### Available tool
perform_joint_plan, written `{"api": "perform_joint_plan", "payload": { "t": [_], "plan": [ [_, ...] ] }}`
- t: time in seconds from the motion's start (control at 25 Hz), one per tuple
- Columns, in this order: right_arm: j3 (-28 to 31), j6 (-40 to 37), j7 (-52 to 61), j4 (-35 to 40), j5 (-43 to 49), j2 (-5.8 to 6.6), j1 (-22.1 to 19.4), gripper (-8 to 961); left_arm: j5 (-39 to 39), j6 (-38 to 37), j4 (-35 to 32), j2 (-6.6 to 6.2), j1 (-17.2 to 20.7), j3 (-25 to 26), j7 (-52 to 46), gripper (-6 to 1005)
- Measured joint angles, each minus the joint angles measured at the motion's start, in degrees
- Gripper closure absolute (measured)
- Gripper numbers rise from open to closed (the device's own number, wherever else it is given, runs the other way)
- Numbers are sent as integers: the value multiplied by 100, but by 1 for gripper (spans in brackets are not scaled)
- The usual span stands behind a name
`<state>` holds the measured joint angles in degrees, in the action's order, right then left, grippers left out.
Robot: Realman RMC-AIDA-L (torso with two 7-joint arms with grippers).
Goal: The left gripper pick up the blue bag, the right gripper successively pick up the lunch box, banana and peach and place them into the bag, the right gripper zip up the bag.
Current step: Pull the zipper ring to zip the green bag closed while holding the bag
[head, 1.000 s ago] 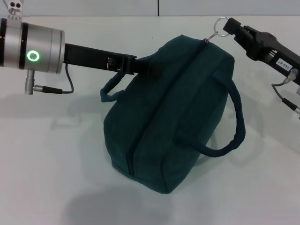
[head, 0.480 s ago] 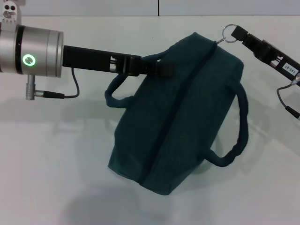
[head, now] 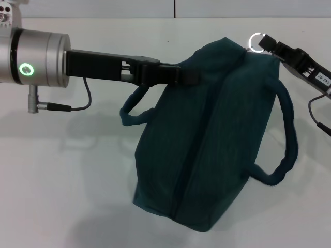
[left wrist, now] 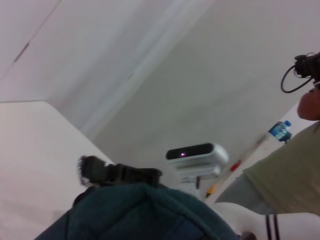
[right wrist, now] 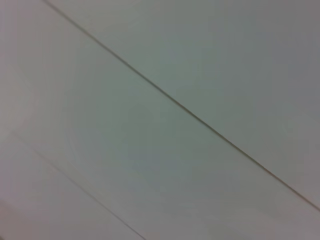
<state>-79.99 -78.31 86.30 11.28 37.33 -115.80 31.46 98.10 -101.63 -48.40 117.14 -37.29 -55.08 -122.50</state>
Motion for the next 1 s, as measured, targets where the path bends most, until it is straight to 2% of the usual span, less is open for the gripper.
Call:
{"api": "perform_joint_plan", "payload": {
  "t": [0.24,0.48,0.76,1.0],
  "plan": [
    [-116,78,756,-176,37,21,40,848,-305,-313,-41,41,3,-25,249,951],
    [-180,129,949,-154,43,15,-13,847,-369,-355,-27,47,-21,-17,399,951],
    [-159,-378,923,-78,29,15,-8,845,-339,-11,-18,46,-40,-7,418,950],
    [-136,-446,928,-74,7,54,-49,843,-310,479,23,45,-51,-10,420,951]
  ]
}}
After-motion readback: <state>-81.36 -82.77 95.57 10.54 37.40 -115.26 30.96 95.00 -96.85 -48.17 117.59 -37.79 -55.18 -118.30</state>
